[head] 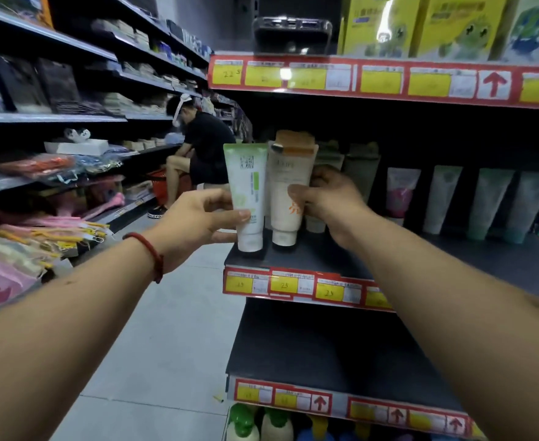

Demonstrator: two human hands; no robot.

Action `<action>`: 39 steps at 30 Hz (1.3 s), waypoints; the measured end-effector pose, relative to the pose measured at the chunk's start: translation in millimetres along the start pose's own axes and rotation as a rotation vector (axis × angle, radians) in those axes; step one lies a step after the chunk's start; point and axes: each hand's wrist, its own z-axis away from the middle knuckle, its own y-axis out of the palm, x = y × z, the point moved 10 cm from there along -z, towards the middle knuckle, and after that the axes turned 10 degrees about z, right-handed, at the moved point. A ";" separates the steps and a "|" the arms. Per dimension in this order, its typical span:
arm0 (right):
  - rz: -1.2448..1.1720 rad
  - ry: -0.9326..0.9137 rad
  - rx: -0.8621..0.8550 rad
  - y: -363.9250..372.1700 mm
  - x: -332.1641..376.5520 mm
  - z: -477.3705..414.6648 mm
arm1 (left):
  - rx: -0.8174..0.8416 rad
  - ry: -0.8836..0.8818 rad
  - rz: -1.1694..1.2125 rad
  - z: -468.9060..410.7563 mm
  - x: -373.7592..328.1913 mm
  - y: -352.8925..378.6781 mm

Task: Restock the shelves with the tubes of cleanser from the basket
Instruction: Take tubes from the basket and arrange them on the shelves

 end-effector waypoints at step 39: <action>0.140 -0.034 0.084 -73.9 4.7 50.1 | 0.055 -0.061 0.149 3.3 1.6 84.1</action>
